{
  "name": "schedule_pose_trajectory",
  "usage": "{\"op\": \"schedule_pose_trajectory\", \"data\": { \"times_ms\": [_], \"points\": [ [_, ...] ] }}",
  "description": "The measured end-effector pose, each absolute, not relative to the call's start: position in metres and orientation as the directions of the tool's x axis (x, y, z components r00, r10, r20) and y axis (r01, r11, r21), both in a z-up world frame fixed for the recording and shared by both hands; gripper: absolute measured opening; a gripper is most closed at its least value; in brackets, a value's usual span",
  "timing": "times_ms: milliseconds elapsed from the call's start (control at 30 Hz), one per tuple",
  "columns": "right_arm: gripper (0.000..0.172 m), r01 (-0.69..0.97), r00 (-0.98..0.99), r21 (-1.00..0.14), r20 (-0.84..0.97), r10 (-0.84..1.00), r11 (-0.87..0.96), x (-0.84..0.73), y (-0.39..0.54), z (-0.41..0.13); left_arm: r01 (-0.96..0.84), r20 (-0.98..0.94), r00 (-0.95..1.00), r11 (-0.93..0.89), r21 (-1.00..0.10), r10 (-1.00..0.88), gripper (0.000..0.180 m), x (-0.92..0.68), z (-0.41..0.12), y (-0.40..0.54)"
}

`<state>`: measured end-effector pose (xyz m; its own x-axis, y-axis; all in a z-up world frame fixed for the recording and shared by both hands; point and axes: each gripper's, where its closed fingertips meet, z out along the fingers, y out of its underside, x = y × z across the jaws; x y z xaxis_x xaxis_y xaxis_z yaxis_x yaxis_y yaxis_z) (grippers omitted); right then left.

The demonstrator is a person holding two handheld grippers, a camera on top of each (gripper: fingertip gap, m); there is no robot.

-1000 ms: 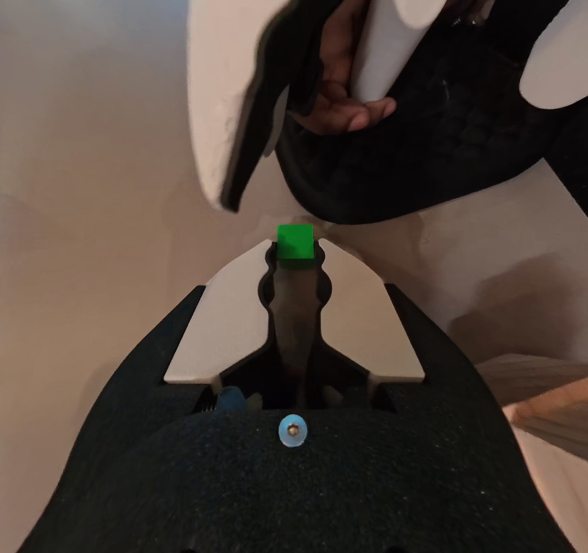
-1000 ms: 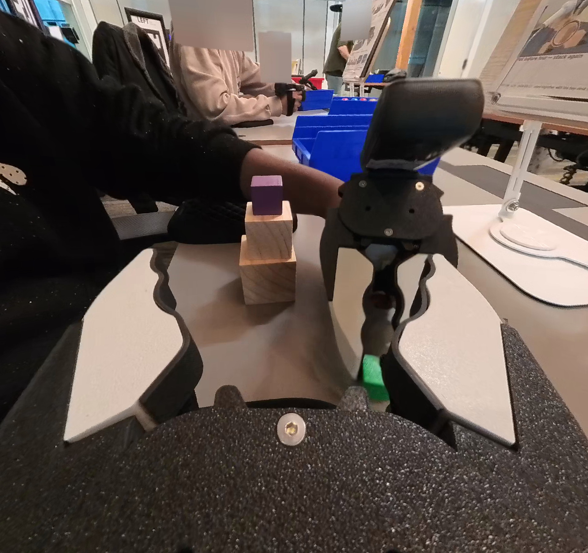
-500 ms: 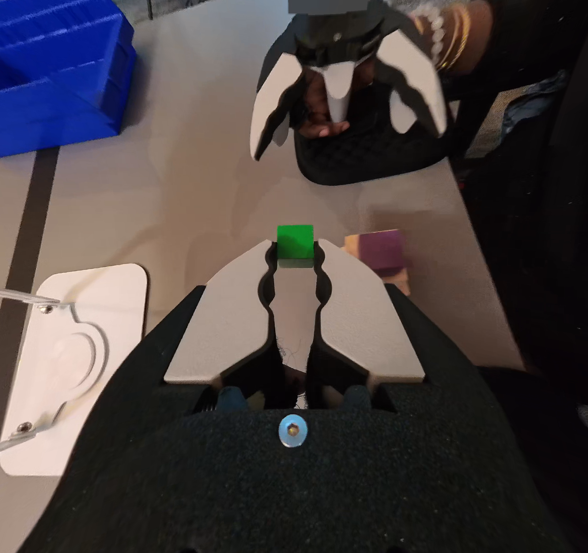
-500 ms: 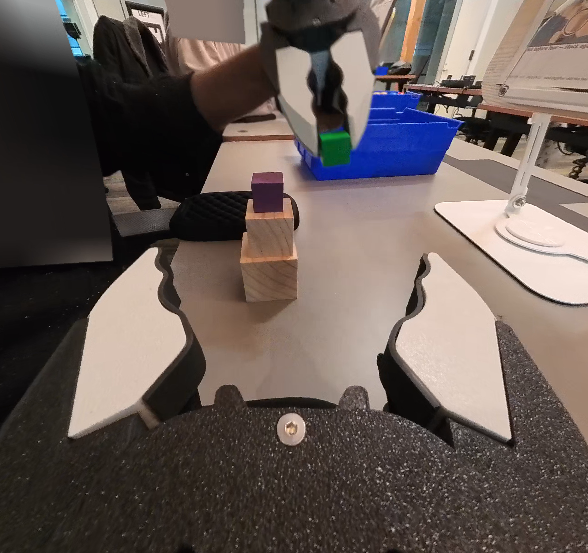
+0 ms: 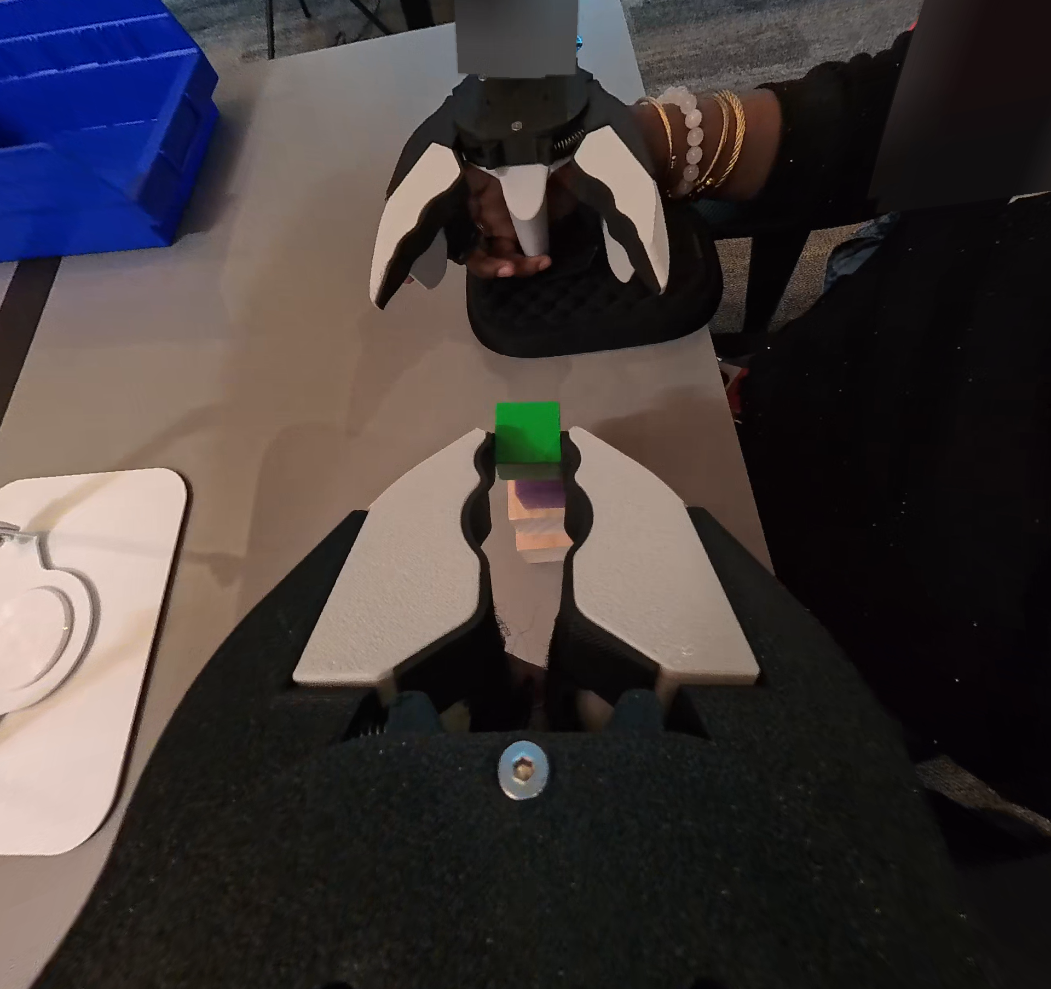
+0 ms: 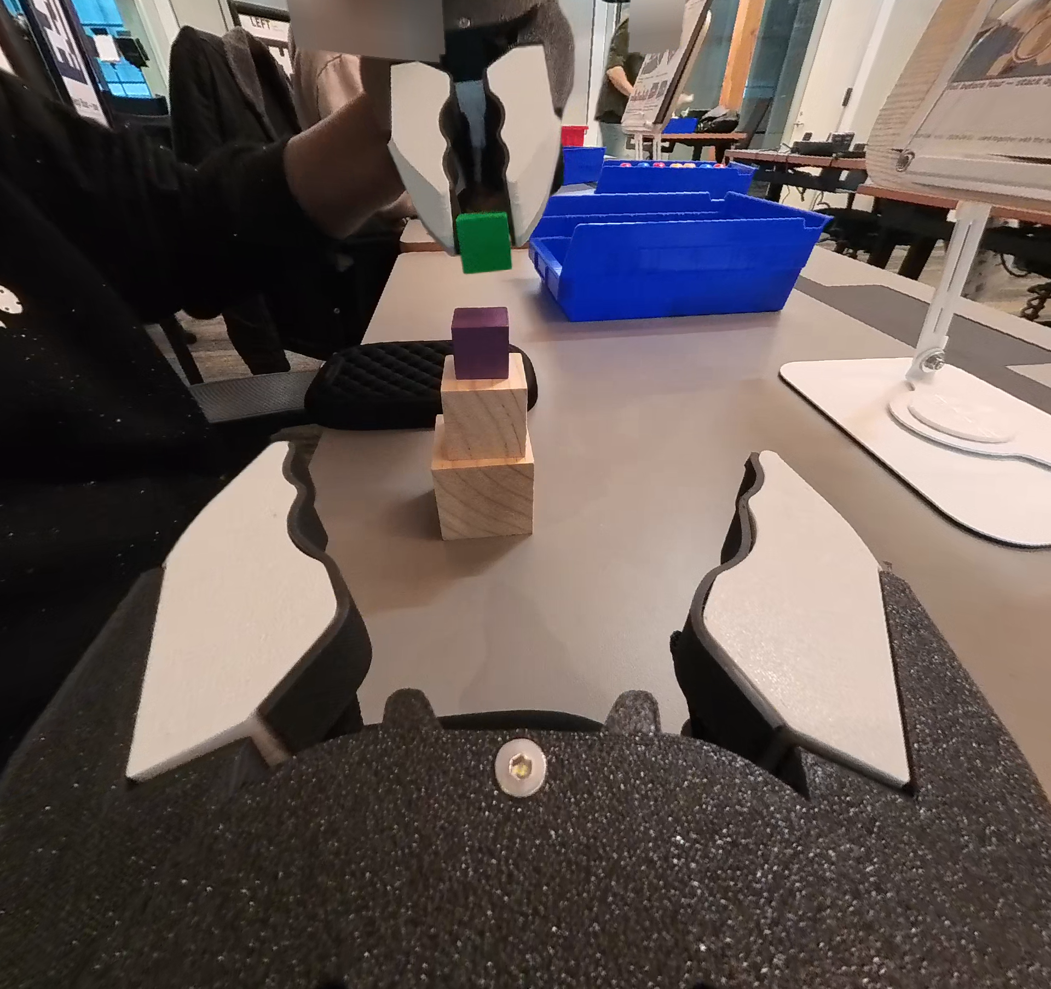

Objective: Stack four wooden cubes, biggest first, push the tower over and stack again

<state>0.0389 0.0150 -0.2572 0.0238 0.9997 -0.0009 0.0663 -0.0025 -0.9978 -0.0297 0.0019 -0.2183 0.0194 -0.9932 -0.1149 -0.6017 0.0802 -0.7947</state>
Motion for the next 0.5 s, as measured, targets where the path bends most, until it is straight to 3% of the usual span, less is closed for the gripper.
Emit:
{"op": "schedule_pose_trajectory", "data": {
  "times_ms": [500],
  "points": [
    [0.136, 0.066, 0.021, -0.998, -0.007, 1.0, -0.008, 0.039, 0.015, -0.257, -0.605, -0.06, 0.027, 0.031, -0.796, -0.998, 0.021, -0.025, -0.232, -0.002]
  ]
}}
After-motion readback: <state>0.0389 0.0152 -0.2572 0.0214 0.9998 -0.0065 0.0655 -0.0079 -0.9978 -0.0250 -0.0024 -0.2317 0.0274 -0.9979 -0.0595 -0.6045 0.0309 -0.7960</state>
